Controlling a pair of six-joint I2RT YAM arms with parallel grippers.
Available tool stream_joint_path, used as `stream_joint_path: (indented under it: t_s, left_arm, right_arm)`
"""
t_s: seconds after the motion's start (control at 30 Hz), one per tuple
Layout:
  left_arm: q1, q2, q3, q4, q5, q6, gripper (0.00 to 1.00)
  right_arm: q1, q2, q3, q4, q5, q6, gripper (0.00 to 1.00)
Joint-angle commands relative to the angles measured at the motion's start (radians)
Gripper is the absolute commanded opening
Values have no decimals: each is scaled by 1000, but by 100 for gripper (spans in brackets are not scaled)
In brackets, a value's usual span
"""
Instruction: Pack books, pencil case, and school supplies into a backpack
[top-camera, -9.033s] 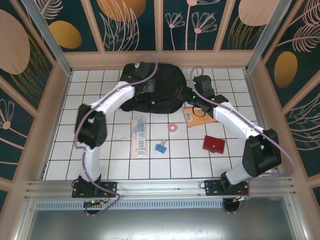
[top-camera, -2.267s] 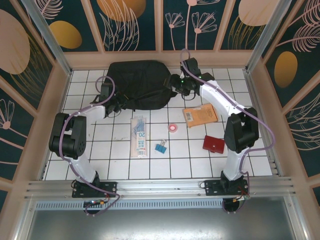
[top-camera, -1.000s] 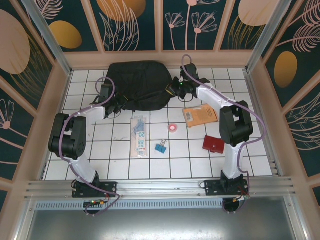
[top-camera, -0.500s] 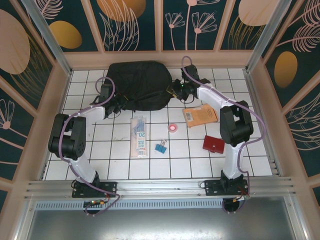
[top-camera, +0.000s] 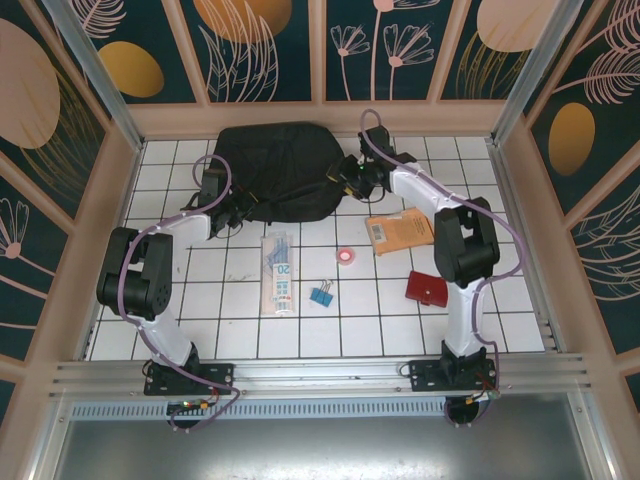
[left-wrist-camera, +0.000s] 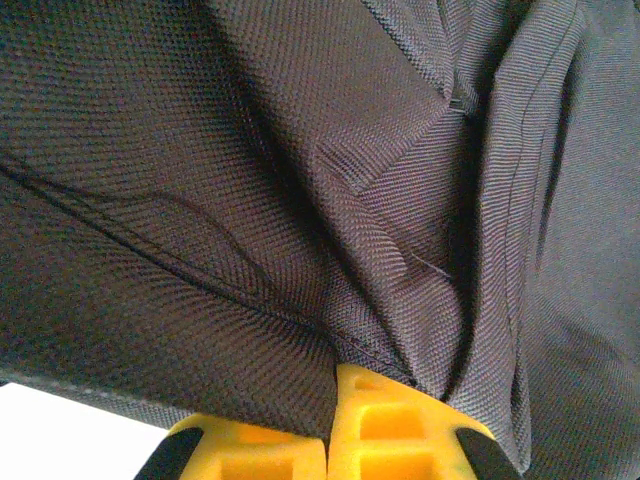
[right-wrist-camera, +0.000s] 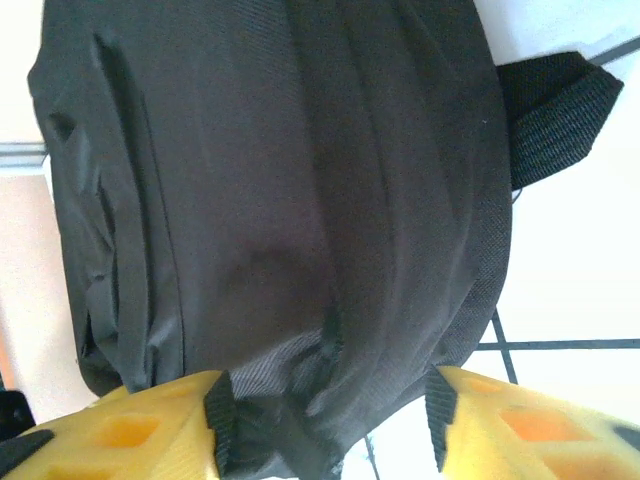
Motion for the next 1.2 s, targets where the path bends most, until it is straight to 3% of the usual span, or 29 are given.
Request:
stream_joint_path:
  t_s: [0.0,0.13,0.53,0.87,1.17]
  left_arm:
    - [-7,-9,0,19,11,43,0]
    - [-7,-9,-3,22,10,41,0]
    - [-8,-2,-10,32,14,33,0]
    - [-7,-10,-6,23,-3,38,0]
    - [-8,-11,-9,24,-6,36,0]
  right_arm:
    - [7,19,26,-4,-26,21,49]
    - [8,35,51,-10,-35,22,43]
    - [14,29,64,-14,-39,29,40]
    - [7,-56,9,-40,-6,12,46]
    - [-1,-86,-7,-42,-2,13,43]
